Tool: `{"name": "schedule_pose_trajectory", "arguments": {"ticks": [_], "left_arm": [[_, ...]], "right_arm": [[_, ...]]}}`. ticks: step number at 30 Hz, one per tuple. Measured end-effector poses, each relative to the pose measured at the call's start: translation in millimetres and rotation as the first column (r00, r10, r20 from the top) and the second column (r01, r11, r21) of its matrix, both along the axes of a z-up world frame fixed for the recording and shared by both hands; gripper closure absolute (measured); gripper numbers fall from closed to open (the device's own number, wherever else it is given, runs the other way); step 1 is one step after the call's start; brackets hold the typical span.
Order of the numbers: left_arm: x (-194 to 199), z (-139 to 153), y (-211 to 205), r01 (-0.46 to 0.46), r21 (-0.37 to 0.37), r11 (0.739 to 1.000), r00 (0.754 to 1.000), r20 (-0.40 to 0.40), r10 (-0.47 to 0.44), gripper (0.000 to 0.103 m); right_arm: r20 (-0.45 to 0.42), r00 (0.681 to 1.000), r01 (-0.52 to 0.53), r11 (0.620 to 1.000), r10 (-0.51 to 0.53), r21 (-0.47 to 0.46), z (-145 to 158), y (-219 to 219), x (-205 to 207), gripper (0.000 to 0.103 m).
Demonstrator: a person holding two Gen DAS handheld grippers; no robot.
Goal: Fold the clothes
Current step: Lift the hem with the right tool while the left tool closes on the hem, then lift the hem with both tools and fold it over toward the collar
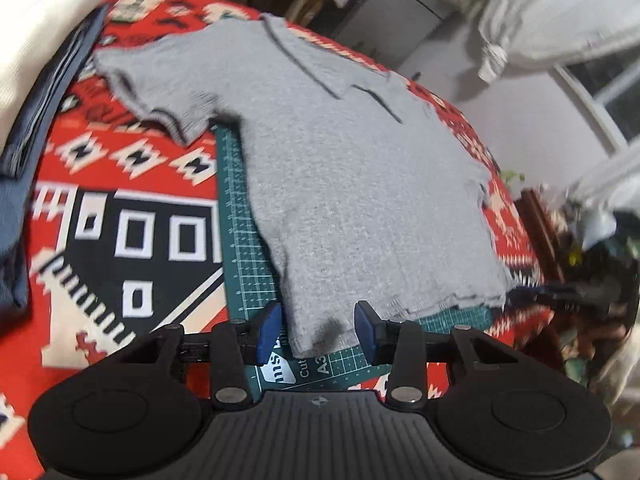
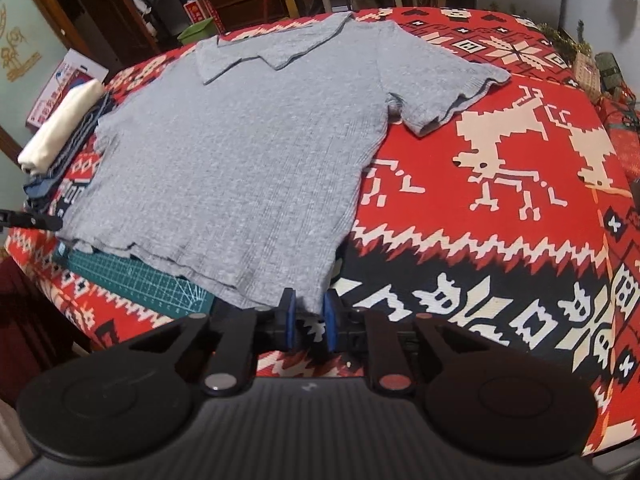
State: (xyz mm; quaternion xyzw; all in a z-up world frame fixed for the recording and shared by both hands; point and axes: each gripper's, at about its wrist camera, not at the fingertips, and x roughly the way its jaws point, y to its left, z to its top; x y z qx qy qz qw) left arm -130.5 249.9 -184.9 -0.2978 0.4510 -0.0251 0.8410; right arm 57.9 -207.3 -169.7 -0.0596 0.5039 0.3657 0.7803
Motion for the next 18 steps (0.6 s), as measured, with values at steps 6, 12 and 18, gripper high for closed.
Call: {"name": "schedule_pose_trajectory", "arguments": {"ticks": [6, 12, 18], "left_arm": [[-7.3, -8.9, 4.3, -0.037, -0.014, 0.999, 0.998, -0.048, 0.036, 0.100], [-9.4, -7.6, 3.6, -0.032, -0.004, 0.999, 0.999, -0.042, 0.031, 0.100], [-11.7, 9.4, 12.6, -0.072, -0.067, 0.995, 0.997, 0.025, 0.073, 0.100]], "right_arm": [[0.017, 1.000, -0.008, 1.000, 0.008, -0.026, -1.5, 1.6, -5.2, 0.096], [0.007, 1.000, 0.018, 1.000, -0.018, 0.005, 1.3, -2.5, -5.1, 0.099], [-0.032, 0.995, 0.099, 0.981, -0.095, 0.166, 24.8, -13.5, 4.5, 0.099]]}}
